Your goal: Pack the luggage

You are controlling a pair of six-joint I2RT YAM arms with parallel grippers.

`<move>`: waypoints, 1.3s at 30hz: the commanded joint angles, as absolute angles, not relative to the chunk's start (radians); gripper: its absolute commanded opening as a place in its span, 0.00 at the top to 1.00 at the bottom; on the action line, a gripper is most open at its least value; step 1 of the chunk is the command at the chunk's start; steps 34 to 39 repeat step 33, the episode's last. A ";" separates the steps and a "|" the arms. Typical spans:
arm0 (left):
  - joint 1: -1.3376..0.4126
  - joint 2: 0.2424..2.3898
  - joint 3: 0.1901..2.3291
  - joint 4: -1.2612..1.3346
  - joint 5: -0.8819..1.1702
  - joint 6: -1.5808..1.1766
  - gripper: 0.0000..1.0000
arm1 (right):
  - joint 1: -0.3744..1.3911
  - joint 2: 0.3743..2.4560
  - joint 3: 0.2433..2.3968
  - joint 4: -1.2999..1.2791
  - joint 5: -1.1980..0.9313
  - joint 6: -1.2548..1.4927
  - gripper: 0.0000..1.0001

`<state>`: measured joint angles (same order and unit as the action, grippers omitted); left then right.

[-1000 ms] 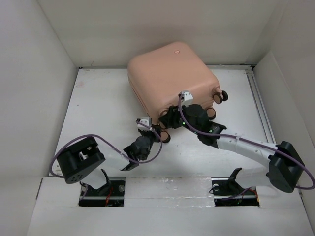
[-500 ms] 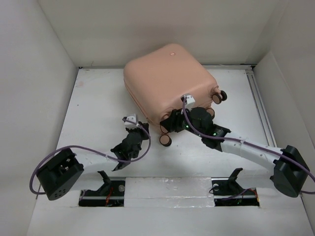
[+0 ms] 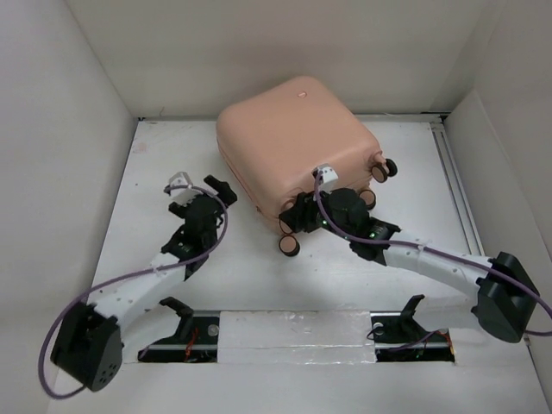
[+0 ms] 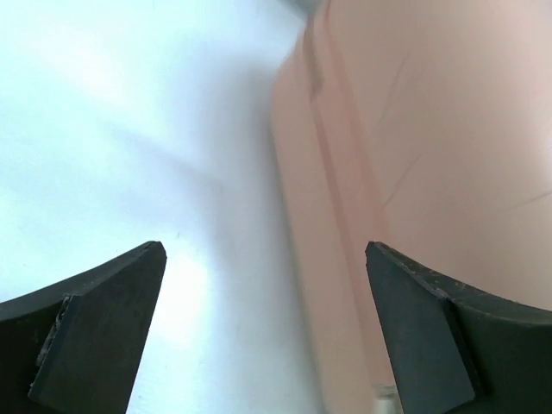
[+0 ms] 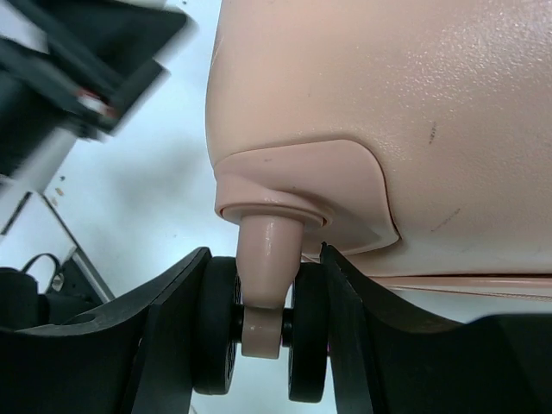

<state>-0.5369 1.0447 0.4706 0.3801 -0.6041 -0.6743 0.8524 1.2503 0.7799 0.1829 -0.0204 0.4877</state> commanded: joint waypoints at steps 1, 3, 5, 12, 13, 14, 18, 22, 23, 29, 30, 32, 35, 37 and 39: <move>-0.529 0.853 0.523 0.225 -0.736 -0.767 0.00 | 0.986 1.304 0.856 0.144 -0.161 0.448 1.00; -0.529 0.711 0.523 0.161 -0.724 -0.791 0.00 | 1.050 1.337 0.890 0.153 -0.152 0.448 1.00; -0.529 0.614 0.523 0.094 -0.706 -0.792 0.00 | 1.089 1.389 0.942 0.153 -0.130 0.448 1.00; -0.529 0.367 0.549 -0.014 -0.497 -0.824 0.00 | 1.242 1.434 1.058 0.153 -0.042 0.460 0.51; -0.529 0.356 0.563 -0.029 -0.445 -0.824 0.00 | 1.259 1.422 1.074 0.132 -0.013 0.460 0.45; -0.529 0.356 0.578 -0.046 -0.419 -0.813 0.00 | 1.291 1.407 1.084 0.117 -0.003 0.460 0.42; -0.529 0.390 0.615 -0.087 -0.319 -0.792 0.00 | 1.377 1.301 1.127 0.029 0.135 0.449 0.00; -0.529 0.390 0.595 -0.055 -0.216 -0.781 0.00 | 1.425 1.134 1.123 -0.080 0.290 0.448 0.00; -0.529 0.379 0.585 -0.045 -0.171 -0.781 0.00 | 1.425 1.100 1.109 -0.106 0.322 0.448 0.00; -0.529 0.273 0.499 -0.009 -0.101 -0.749 0.00 | 1.425 0.884 0.971 -0.238 0.515 0.526 0.00; -0.529 0.258 0.471 0.001 -0.091 -0.749 0.00 | 1.425 0.865 0.951 -0.273 0.543 0.557 0.00; -0.529 0.233 0.460 0.002 -0.091 -0.749 0.00 | 1.425 0.835 0.894 -0.282 0.606 0.583 0.00; -0.529 0.233 0.450 0.002 -0.101 -0.749 0.00 | 1.425 0.813 0.876 -0.259 0.618 0.583 0.00; -0.529 0.233 0.450 0.002 -0.101 -0.749 0.00 | 1.425 0.813 0.876 -0.259 0.618 0.583 0.00; -0.529 0.233 0.450 0.002 -0.101 -0.749 0.00 | 1.425 0.813 0.876 -0.259 0.618 0.583 0.00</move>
